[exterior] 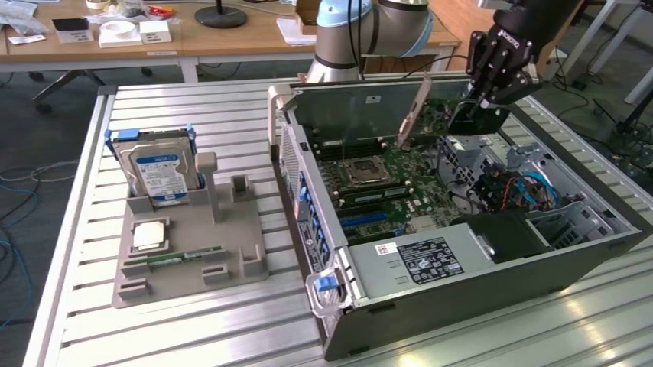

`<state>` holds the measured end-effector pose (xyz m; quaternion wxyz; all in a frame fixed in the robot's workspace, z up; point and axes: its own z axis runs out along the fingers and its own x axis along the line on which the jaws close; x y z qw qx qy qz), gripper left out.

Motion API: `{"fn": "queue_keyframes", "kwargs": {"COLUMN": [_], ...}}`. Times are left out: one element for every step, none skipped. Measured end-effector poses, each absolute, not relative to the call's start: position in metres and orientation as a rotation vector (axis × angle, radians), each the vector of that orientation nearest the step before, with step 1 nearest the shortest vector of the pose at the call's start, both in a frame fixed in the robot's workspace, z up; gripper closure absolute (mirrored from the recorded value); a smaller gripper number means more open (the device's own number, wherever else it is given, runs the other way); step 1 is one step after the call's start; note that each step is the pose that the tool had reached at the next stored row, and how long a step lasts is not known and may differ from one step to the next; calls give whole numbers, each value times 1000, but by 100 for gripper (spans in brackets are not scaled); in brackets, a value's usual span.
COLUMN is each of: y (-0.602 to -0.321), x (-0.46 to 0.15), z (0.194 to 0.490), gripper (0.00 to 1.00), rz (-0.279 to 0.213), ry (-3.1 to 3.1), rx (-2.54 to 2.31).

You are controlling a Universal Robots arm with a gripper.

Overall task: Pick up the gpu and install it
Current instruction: 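Insert the gpu into the slot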

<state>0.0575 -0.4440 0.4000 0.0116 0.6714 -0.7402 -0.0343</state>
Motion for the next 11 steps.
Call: {"fn": "queue_keyframes", "kwargs": {"y": [-444,-444,-444,-444,-444,-444,-444,-444,-444,-444,-444], "x": [57,58,58,57,58,57,57,58,58,58,57], "z": [400,400,400,400,400,400,400,400,400,400,400], "gripper": [73,73,73,73,73,73,73,73,73,73,73], "rz": [-107,-106,-105,-105,-105,-105,-105,-103,-102,-101,-100], "ry": [-2295,-2282,-2272,-2264,-2260,-2258,-2256,-2251,-2244,-2235,-2227], "rx": [2109,2122,2133,2141,2145,2147,2149,2155,2164,2174,2183]}}
